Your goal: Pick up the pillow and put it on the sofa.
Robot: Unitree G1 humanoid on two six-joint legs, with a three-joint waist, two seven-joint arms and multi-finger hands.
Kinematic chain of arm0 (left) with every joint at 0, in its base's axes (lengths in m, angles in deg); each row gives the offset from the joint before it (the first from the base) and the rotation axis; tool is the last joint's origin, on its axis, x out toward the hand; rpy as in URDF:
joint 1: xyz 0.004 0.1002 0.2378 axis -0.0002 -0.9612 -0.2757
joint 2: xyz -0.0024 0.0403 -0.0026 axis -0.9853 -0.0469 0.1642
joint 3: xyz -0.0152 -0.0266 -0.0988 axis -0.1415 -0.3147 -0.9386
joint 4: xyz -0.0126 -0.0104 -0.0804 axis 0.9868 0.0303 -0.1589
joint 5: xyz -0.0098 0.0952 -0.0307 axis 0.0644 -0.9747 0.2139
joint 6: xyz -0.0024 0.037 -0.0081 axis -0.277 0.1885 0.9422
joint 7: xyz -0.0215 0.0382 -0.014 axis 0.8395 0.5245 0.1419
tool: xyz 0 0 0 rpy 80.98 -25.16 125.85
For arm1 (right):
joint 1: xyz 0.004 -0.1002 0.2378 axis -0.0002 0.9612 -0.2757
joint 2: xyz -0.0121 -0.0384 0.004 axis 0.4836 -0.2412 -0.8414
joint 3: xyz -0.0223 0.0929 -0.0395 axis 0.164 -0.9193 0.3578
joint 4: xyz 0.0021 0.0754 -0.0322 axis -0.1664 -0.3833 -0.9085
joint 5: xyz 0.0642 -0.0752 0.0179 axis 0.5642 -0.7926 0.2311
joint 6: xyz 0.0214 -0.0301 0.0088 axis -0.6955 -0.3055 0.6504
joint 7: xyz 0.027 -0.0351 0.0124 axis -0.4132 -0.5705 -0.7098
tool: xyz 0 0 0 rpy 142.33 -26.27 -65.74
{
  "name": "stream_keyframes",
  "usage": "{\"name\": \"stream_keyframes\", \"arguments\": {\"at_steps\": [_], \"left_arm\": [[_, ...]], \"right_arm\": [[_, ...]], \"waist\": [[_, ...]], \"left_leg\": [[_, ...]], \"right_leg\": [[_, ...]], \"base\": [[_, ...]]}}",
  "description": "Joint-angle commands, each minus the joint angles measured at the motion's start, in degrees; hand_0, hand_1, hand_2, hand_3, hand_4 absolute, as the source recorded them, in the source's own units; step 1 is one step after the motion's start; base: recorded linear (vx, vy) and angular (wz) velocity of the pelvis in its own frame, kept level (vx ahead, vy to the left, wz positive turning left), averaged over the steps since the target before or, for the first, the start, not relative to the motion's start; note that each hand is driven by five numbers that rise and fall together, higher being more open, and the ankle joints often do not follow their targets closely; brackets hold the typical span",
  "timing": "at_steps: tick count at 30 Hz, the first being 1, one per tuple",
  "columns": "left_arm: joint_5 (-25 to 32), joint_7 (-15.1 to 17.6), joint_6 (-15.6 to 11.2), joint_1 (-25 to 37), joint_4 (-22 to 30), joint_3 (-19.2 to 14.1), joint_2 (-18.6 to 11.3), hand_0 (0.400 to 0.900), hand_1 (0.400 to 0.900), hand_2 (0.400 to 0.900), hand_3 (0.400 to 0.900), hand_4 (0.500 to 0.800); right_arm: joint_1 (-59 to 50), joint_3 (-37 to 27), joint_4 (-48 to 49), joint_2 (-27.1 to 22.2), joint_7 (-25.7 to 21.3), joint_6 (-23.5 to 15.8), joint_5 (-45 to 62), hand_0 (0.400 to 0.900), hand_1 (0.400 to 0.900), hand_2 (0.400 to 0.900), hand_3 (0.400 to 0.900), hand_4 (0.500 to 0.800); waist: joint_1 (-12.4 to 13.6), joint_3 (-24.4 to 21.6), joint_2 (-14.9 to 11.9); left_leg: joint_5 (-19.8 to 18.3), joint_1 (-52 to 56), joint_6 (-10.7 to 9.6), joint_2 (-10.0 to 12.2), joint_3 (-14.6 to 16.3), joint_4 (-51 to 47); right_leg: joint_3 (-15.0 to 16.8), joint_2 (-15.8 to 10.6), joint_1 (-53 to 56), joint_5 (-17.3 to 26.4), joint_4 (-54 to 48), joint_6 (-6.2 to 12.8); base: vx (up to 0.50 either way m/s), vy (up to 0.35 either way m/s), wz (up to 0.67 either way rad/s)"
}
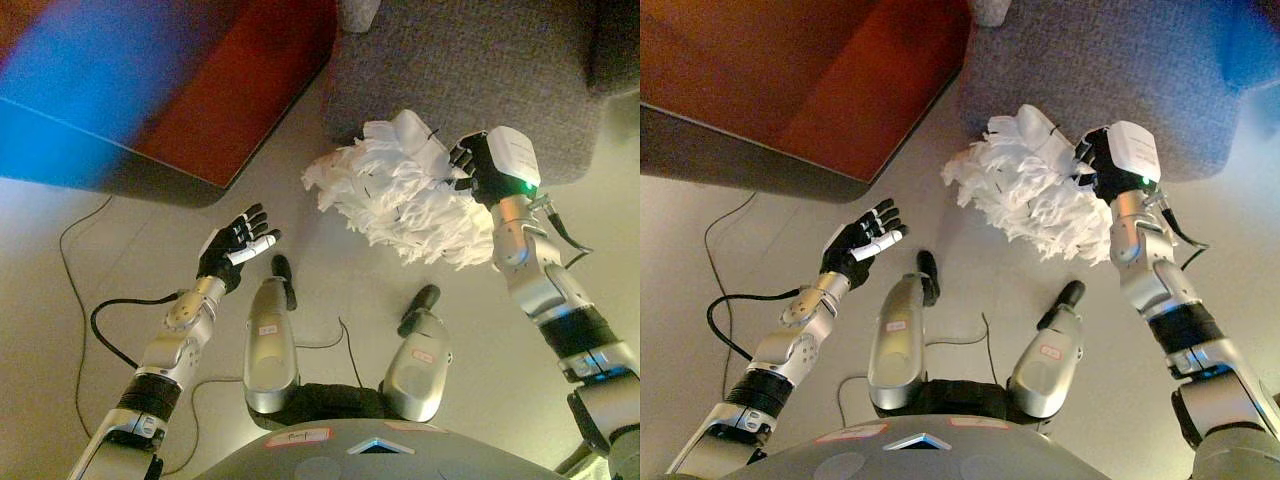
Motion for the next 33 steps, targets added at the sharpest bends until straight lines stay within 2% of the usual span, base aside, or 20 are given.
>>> {"name": "stream_keyframes", "arguments": {"at_steps": [1, 6, 12, 17, 21, 22, 25, 30, 33], "left_arm": [[-3.9, -0.6, -1.0, -3.7, -1.8, -2.7, 0.7, 0.900, 0.900, 0.900, 0.900, 0.800], [-6.4, -2.2, 0.4, -5.9, -5.6, -4.6, 2.6, 0.900, 0.900, 0.900, 0.900, 0.800], [-8.0, -4.4, 0.3, -7.3, -8.7, -5.0, 3.3, 0.900, 0.900, 0.900, 0.900, 0.800], [-8.8, -5.9, -0.1, -8.3, -10.6, -4.9, 3.2, 0.900, 0.900, 0.900, 0.900, 0.800], [-7.9, -6.4, 0.6, -8.4, -10.9, -4.4, 2.6, 0.900, 0.900, 0.900, 0.900, 0.800], [-7.9, -6.7, 0.8, -8.6, -10.8, -4.2, 2.4, 0.900, 0.900, 0.900, 0.900, 0.800], [-7.7, -7.7, 1.0, -9.4, -10.1, -3.7, 1.3, 0.900, 0.900, 0.900, 0.900, 0.800], [-6.4, -9.2, 1.6, -10.6, -7.5, -3.4, -1.1, 0.900, 0.900, 0.900, 0.900, 0.800], [-4.5, -11.4, 2.7, -11.1, -4.9, -2.6, -3.6, 0.900, 0.900, 0.900, 0.900, 0.800]], "right_arm": [[-0.3, -9.8, 10.9, -4.3, -9.4, -8.7, -2.5, 0.400, 0.400, 0.400, 0.400, 0.500], [5.3, -15.3, 17.6, -4.5, -9.2, -11.7, -1.1, 0.400, 0.400, 0.400, 0.400, 0.500], [5.2, -19.6, 21.2, -6.8, -8.9, -13.5, 1.9, 0.400, 0.400, 0.400, 0.400, 0.500], [2.1, -22.9, 23.2, -10.6, -7.3, -13.2, 6.7, 0.400, 0.400, 0.400, 0.400, 0.500], [-3.3, -22.6, 21.9, -14.2, -5.6, -11.4, 10.0, 0.400, 0.400, 0.400, 0.400, 0.500], [-4.4, -22.3, 20.7, -15.1, -5.0, -11.0, 11.0, 0.400, 0.400, 0.400, 0.400, 0.500], [-9.1, -19.8, 14.0, -18.5, -2.1, -9.9, 15.5, 0.400, 0.400, 0.400, 0.400, 0.500], [-19.0, -11.8, -0.5, -21.7, 2.2, -7.7, 16.9, 0.400, 0.400, 0.400, 0.400, 0.500], [-29.4, -2.6, -16.9, -24.1, 4.2, -7.5, 19.8, 0.400, 0.400, 0.400, 0.400, 0.500]], "waist": [[0.2, -10.7, -3.0], [-0.4, -15.4, -4.2], [-0.3, -18.1, -5.1], [-0.3, -19.9, -6.0], [0.3, -20.9, -6.5], [0.7, -21.3, -6.2], [1.8, -21.9, -6.7], [3.7, -22.5, -7.1], [6.0, -22.6, -7.0]], "left_leg": [[-0.9, 11.5, 2.0, -0.3, 1.5, -8.4], [-1.5, 16.2, 2.7, -1.2, 3.0, -11.8], [-1.0, 19.8, 2.9, -1.3, 4.7, -15.5], [-0.9, 21.8, 2.7, -1.3, 5.8, -17.4], [-0.6, 23.3, 2.2, -0.7, 6.4, -18.7], [-1.4, 24.1, 1.7, -0.4, 5.5, -19.3], [-0.2, 25.0, 1.1, -0.2, 5.5, -21.1], [1.4, 25.7, 0.1, 0.4, 4.9, -22.5], [2.9, 26.3, -0.9, 1.1, 4.0, -23.9]], "right_leg": [[0.4, -1.9, 0.9, 9.4, -5.3, 1.94], [0.7, -0.6, 4.1, 11.6, -8.0, 2.54], [-0.4, 0.0, 5.8, 13.5, -9.7, 2.70], [-1.3, 1.0, 6.7, 13.7, -10.8, 2.70], [-2.8, 1.4, 7.6, 13.6, -11.5, 2.70], [-2.5, 2.2, 8.2, 12.8, -11.7, 2.70], [-3.8, 2.9, 9.1, 12.4, -12.4, 2.70], [-5.4, 3.9, 10.5, 10.3, -13.4, 2.70], [-7.3, 4.8, 12.1, 8.4, -14.2, 2.56]], "base": [[0.15, 0.022, -0.18], [0.14, 0.002, -0.13], [0.06, -0.012, -0.05], [0.05, -0.027, 0.01], [0.08, -0.026, 0.06], [0.13, -0.030, 0.08], [0.11, -0.052, 0.17], [0.12, -0.064, 0.24], [0.17, -0.072, 0.34]]}}
